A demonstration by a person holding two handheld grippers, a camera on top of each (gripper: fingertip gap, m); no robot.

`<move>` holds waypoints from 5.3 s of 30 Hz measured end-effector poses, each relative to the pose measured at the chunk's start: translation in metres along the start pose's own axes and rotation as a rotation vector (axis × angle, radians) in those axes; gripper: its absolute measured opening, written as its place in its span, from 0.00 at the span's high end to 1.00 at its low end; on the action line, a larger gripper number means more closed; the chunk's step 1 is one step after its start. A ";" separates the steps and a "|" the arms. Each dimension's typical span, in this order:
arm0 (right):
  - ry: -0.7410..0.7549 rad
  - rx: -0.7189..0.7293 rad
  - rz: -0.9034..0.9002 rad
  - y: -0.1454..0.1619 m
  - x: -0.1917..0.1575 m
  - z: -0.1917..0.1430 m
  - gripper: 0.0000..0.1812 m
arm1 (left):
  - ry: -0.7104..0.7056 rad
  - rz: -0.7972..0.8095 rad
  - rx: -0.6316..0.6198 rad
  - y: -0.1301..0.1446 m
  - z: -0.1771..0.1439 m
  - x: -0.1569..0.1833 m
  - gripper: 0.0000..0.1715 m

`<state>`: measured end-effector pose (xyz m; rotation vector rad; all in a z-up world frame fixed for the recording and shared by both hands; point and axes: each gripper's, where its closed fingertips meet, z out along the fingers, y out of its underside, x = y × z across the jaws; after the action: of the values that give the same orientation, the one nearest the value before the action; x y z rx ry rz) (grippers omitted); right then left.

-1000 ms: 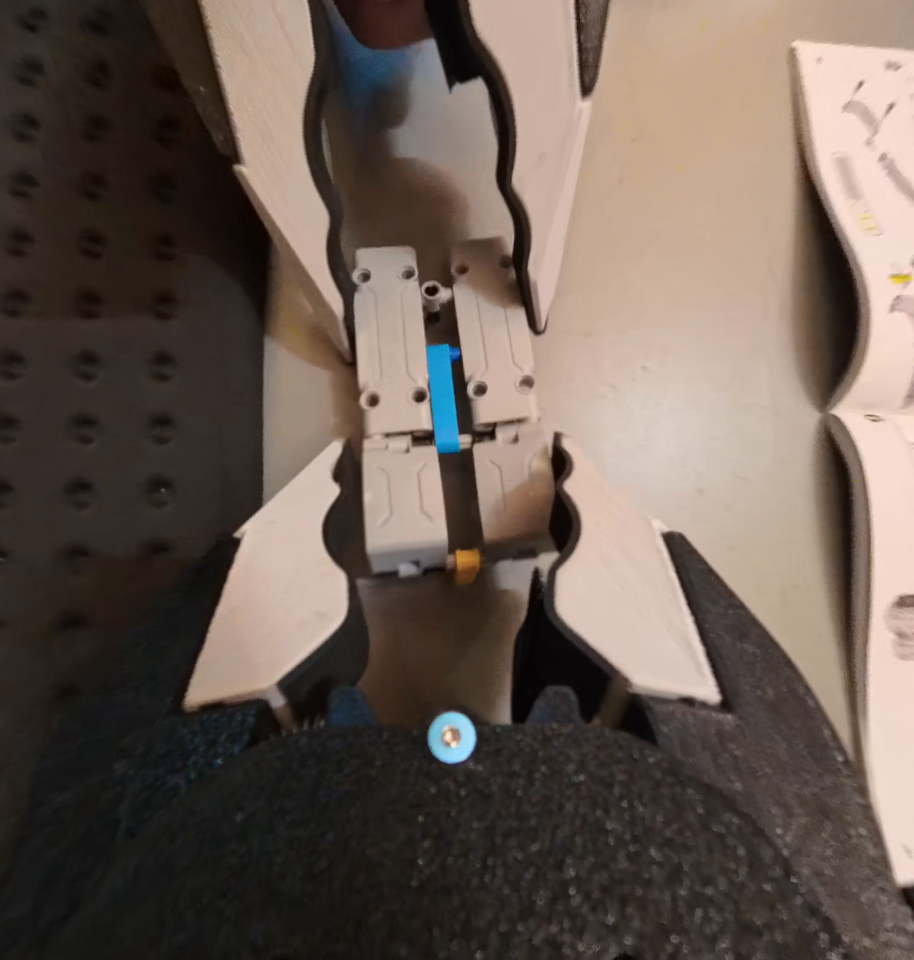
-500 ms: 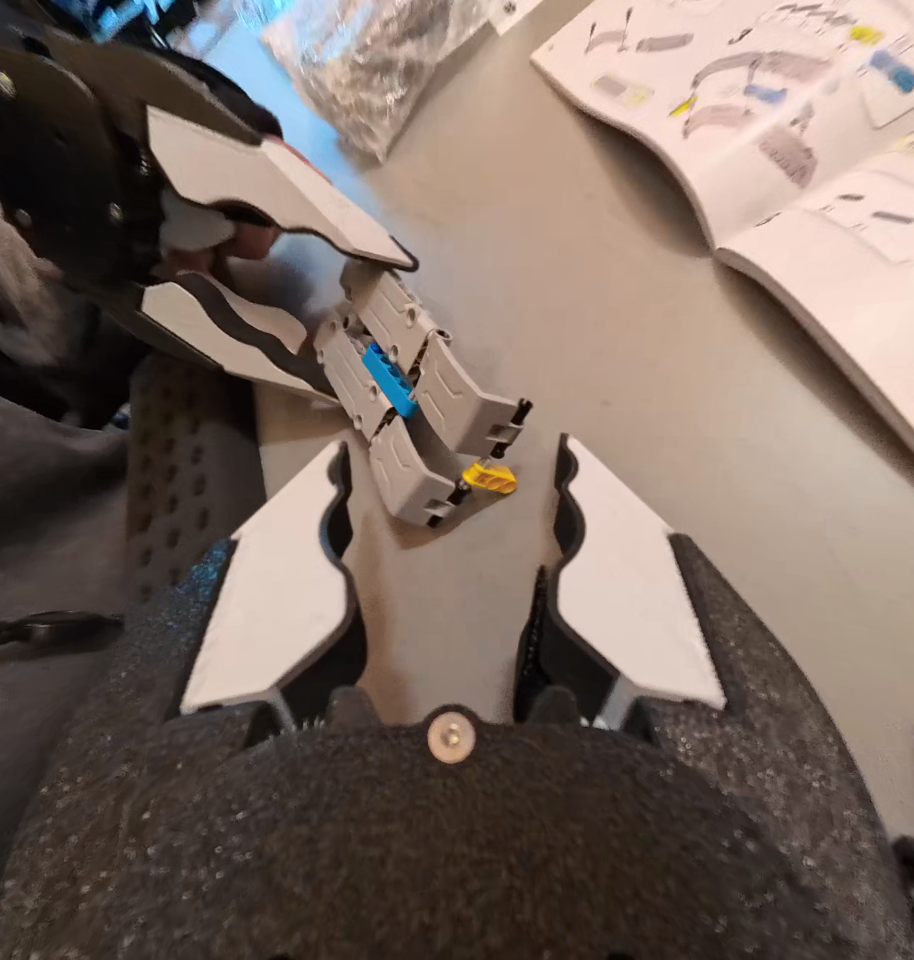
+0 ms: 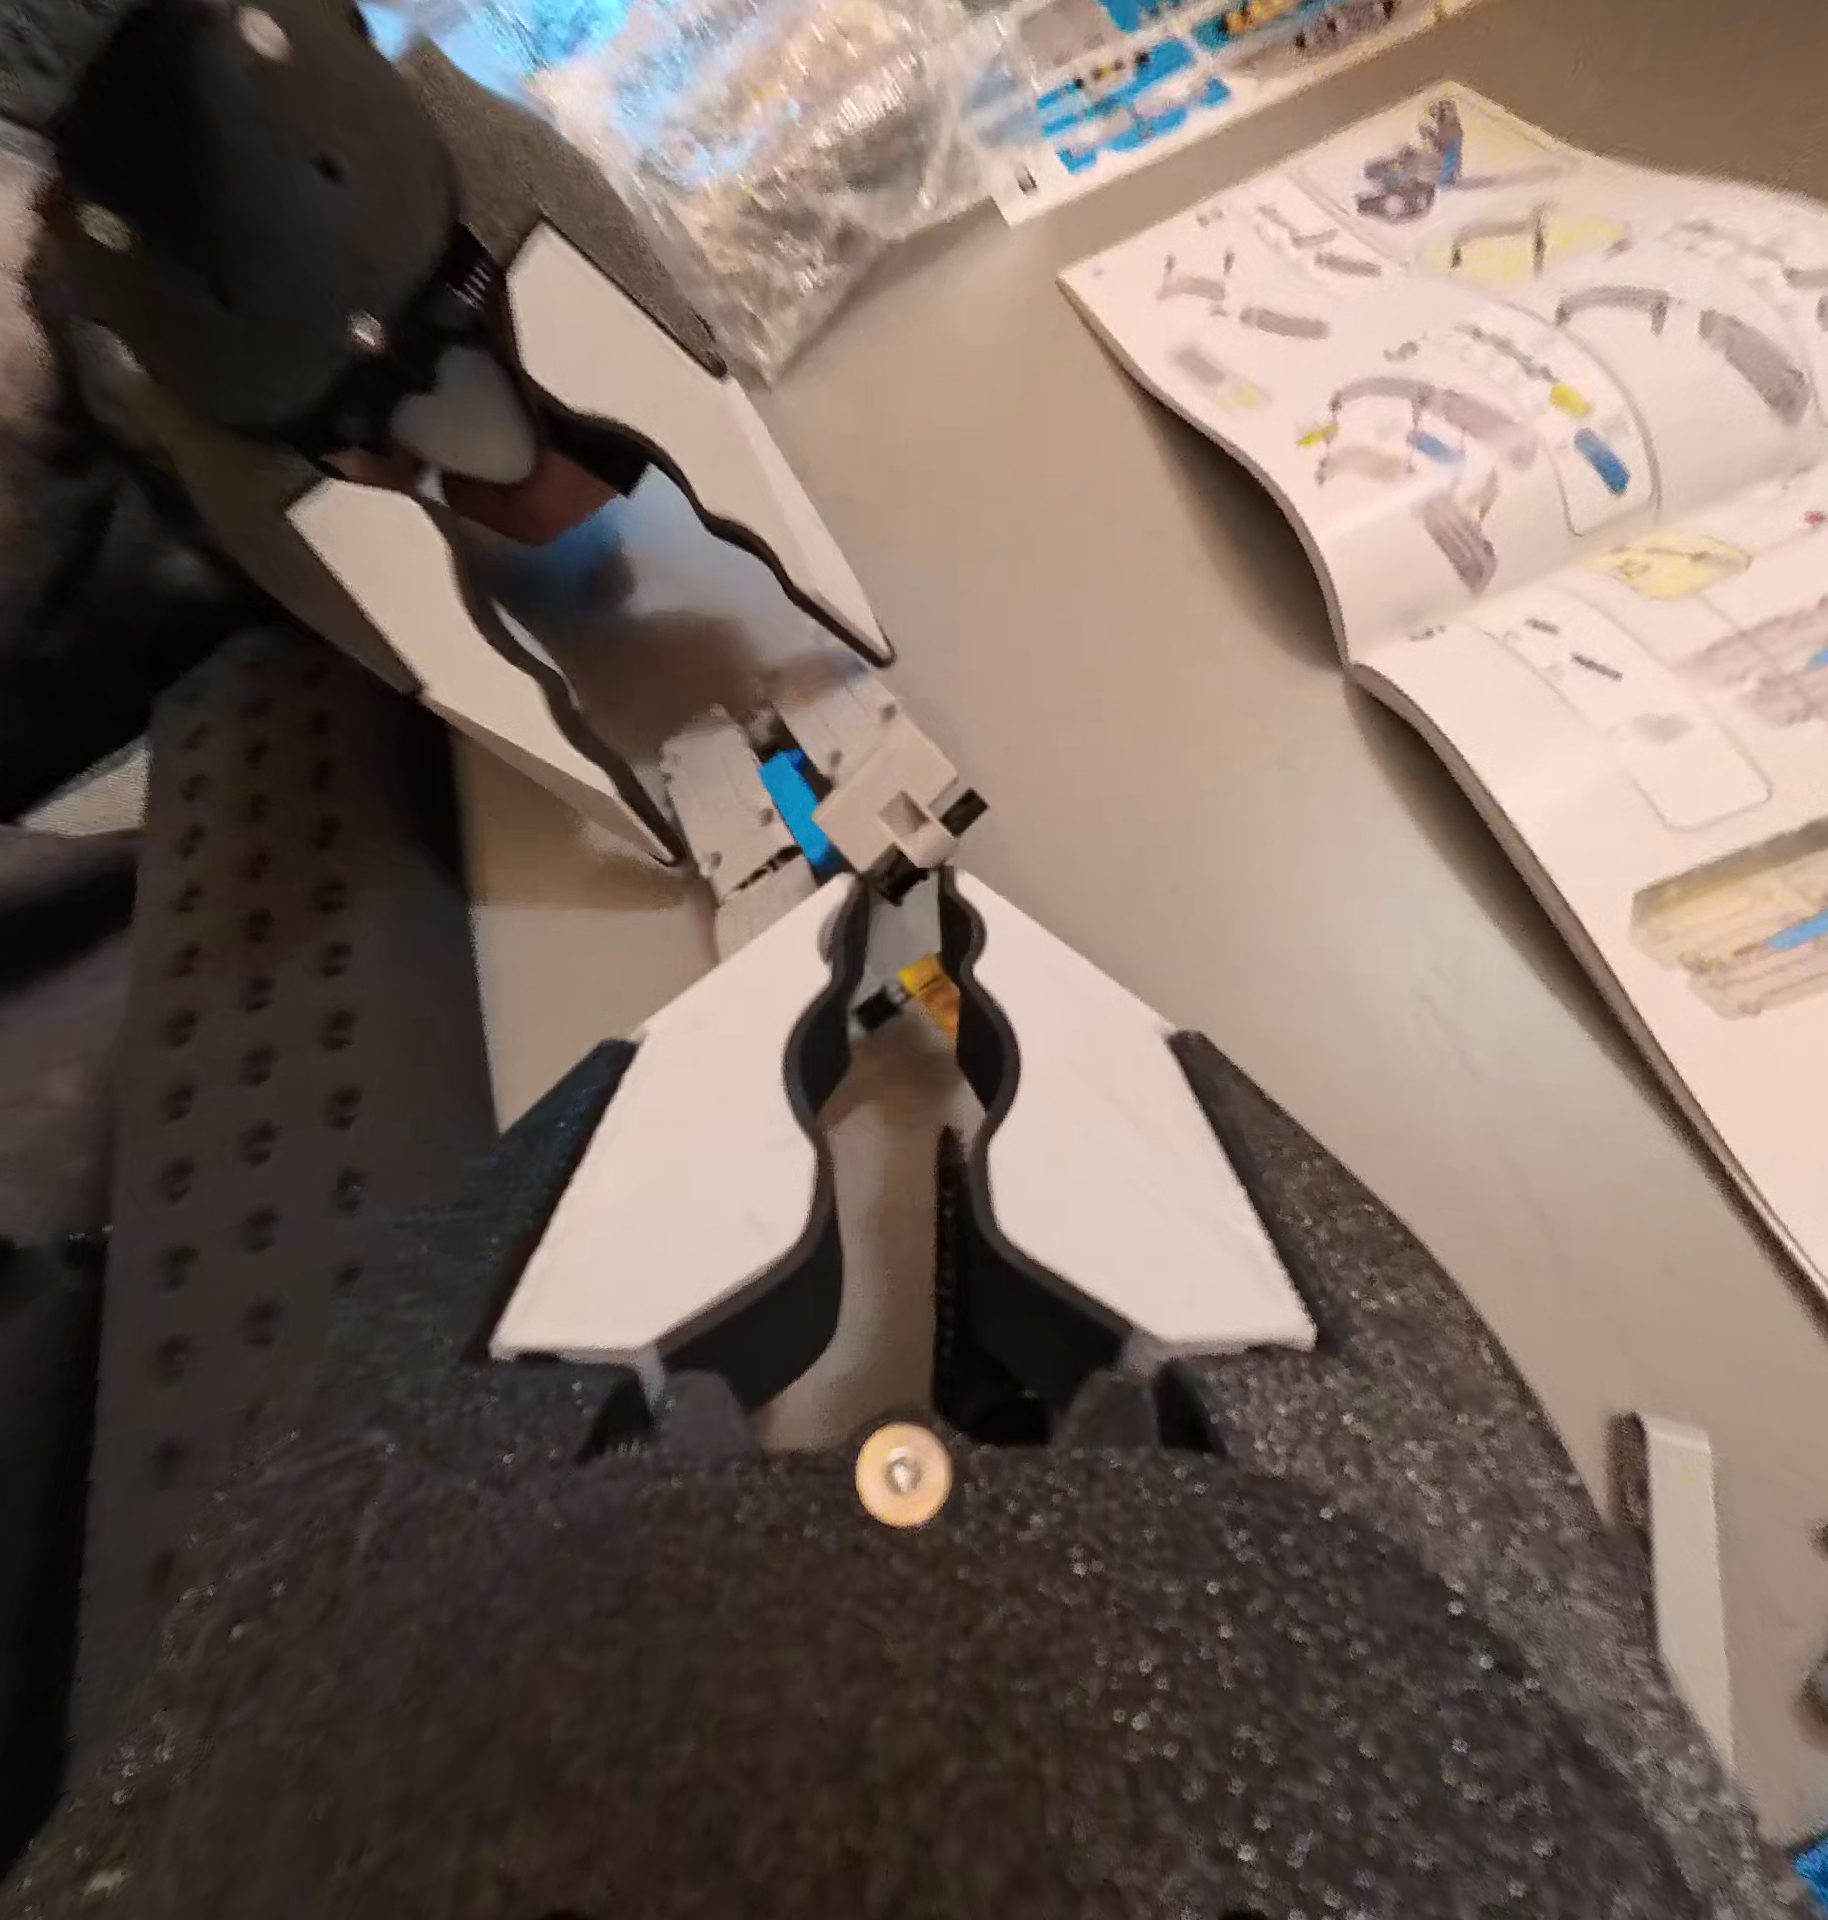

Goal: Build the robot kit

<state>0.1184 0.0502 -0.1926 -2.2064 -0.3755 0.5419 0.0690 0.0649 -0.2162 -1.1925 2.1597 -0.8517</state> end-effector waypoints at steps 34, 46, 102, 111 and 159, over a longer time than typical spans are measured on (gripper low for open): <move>-0.677 0.444 0.727 -0.067 -0.015 -0.041 0.78 | 0.137 0.178 0.412 -0.081 -0.025 -0.010 0.99; -0.712 0.516 0.822 -0.072 -0.014 -0.036 0.97 | 0.054 0.173 0.408 -0.081 -0.023 -0.013 0.98; -0.524 0.215 0.380 -0.041 -0.054 -0.021 0.98 | 0.576 -0.323 0.446 -0.074 -0.043 0.013 0.99; -0.535 0.148 0.343 -0.031 -0.061 -0.015 0.98 | 0.615 -0.290 0.393 -0.064 -0.042 0.022 0.99; -0.449 0.142 0.297 -0.029 -0.049 -0.018 0.97 | 0.668 -0.502 0.516 -0.078 -0.045 0.001 0.90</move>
<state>0.0825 0.0353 -0.1473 -2.0019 -0.2297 1.1974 0.0790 0.0439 -0.1294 -1.2977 1.8869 -2.1244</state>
